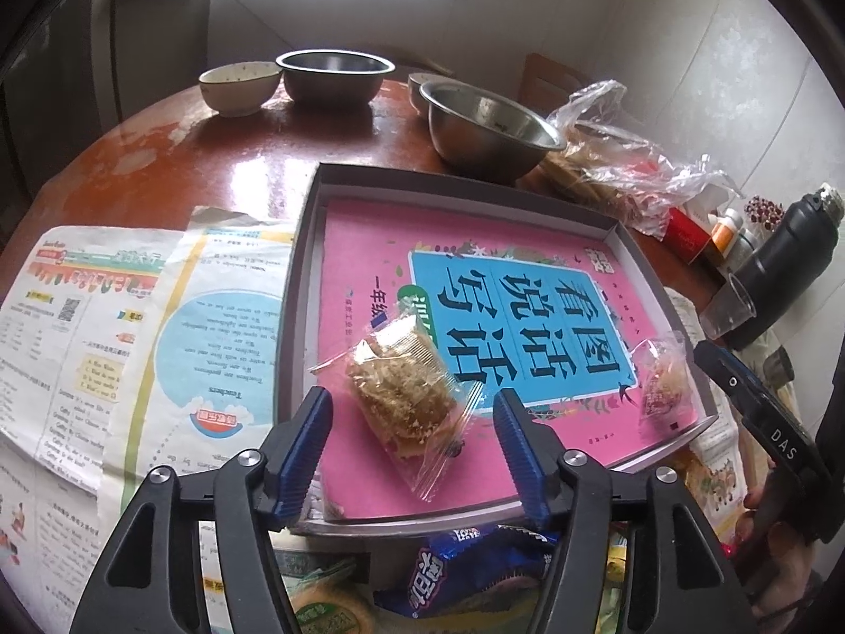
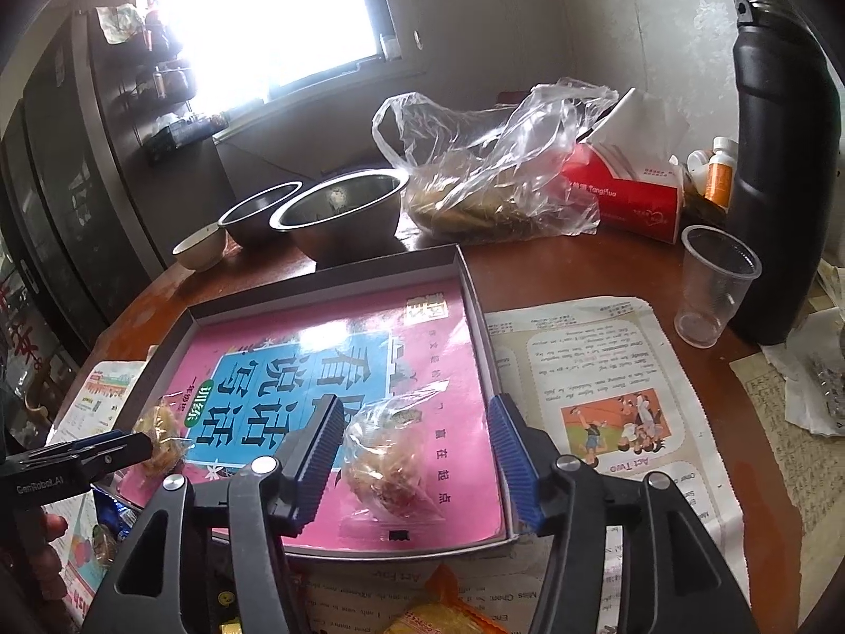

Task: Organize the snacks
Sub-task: 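Withdraw both open tools from the box back to the snack pile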

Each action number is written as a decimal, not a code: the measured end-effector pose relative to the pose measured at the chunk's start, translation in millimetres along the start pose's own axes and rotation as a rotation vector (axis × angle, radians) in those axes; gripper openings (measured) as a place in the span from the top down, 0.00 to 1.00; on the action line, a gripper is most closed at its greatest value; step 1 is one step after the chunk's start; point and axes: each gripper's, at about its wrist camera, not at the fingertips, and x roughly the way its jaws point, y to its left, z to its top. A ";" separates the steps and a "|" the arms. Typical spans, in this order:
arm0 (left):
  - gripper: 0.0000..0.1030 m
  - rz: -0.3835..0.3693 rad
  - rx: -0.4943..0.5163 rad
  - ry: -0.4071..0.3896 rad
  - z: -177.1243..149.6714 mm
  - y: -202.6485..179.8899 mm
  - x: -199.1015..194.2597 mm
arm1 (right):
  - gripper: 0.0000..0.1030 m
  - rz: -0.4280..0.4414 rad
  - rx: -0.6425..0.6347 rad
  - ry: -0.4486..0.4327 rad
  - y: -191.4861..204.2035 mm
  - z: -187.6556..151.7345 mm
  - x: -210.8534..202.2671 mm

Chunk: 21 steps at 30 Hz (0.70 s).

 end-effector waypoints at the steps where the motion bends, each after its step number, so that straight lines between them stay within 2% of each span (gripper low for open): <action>1: 0.35 0.001 -0.002 -0.004 0.3 0.7 -2.3 | 0.44 0.000 0.001 -0.003 -0.3 0.4 -2.1; 10: 0.30 -0.010 -0.012 -0.039 0.4 6.0 -28.7 | 0.41 0.026 -0.002 -0.035 1.6 2.8 -25.7; 21: 0.30 -0.016 -0.008 -0.067 -11.1 10.9 -58.3 | 0.40 0.069 -0.041 -0.051 17.8 -3.3 -52.1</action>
